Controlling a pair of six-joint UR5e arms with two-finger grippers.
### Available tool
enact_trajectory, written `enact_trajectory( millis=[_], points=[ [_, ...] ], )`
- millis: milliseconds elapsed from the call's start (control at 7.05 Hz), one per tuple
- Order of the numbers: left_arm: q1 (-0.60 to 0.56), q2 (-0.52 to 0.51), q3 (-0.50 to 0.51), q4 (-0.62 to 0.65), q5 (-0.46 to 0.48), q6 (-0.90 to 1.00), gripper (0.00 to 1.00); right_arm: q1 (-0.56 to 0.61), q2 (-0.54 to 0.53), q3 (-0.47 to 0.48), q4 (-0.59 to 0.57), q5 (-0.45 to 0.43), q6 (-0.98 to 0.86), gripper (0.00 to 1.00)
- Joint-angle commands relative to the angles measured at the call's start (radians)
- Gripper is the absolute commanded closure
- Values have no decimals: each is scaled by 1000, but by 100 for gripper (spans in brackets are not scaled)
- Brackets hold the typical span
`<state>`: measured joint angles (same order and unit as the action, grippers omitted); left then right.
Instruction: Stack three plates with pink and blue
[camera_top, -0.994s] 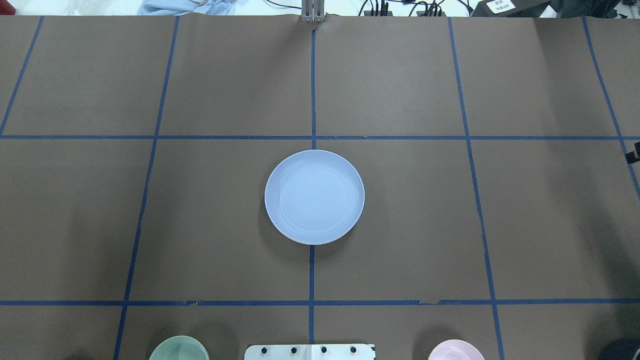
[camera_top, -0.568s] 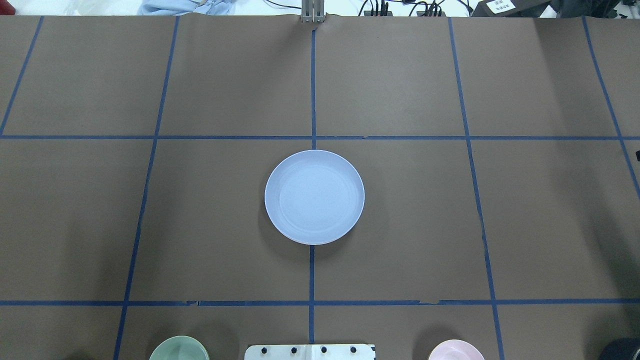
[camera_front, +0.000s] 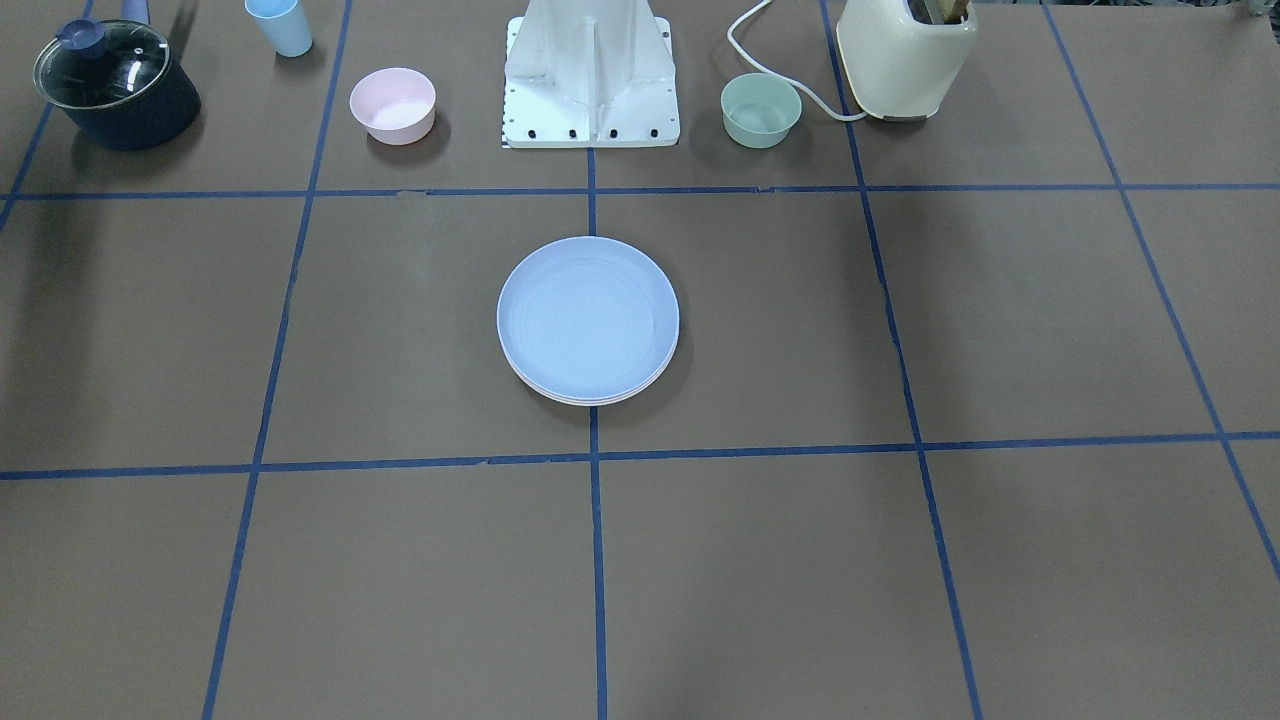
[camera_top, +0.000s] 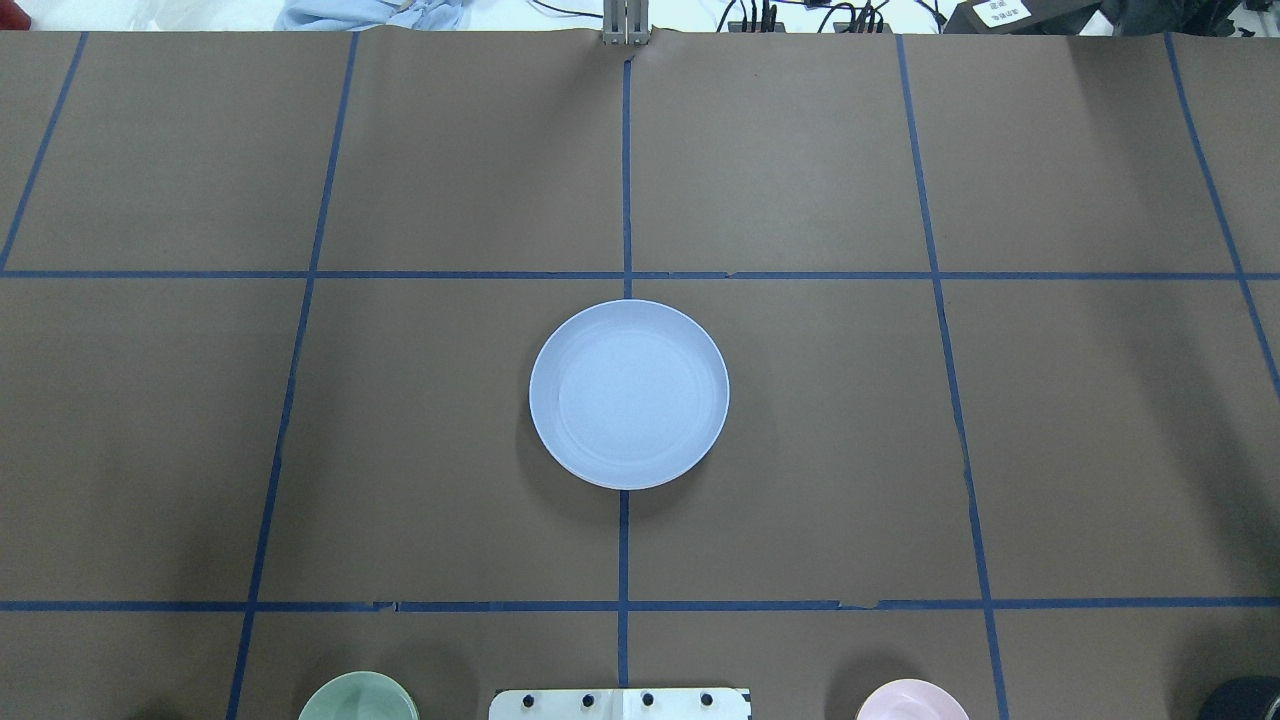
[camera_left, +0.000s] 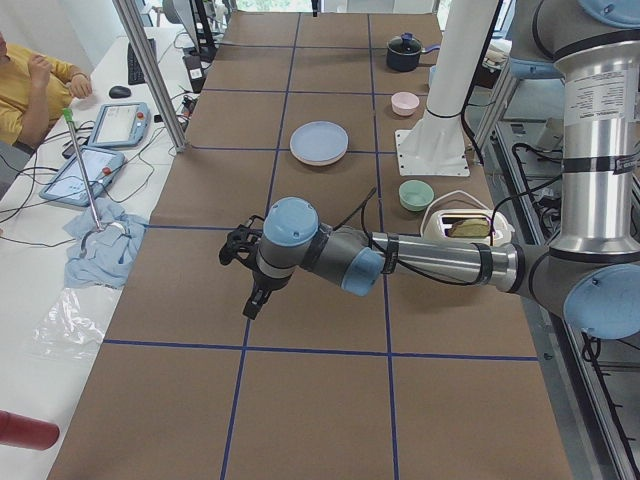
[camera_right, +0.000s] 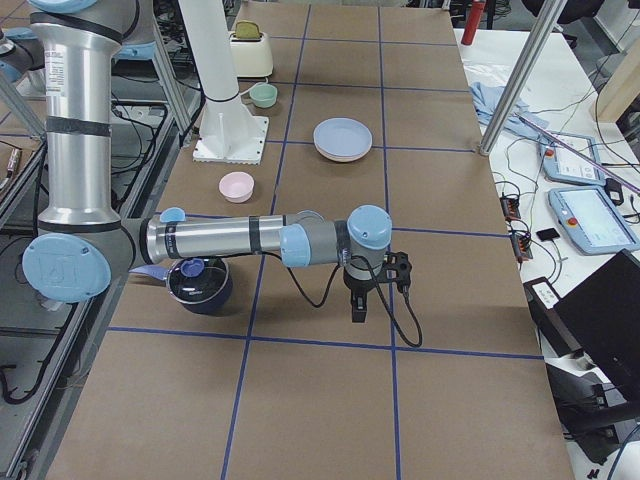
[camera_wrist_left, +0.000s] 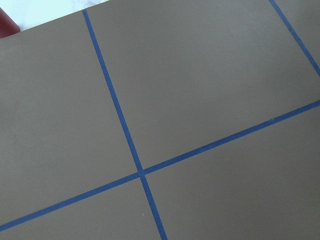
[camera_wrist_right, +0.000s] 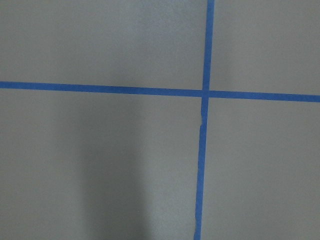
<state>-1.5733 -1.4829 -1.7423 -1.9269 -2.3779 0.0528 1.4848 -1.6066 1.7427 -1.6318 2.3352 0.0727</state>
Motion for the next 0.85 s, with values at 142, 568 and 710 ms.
enact_trajectory(
  millis=[142, 568, 710],
  points=[
    [2, 12, 12, -4, 2, -4, 1, 43, 11, 26, -66, -17, -87, 0],
    [3, 9, -5, -6, 5, -2, 1, 43, 13, 18, -60, -17, -77, 0],
    [3, 9, -5, -4, 0, -8, 1, 43, 13, 23, -59, -17, -80, 0]
  ],
)
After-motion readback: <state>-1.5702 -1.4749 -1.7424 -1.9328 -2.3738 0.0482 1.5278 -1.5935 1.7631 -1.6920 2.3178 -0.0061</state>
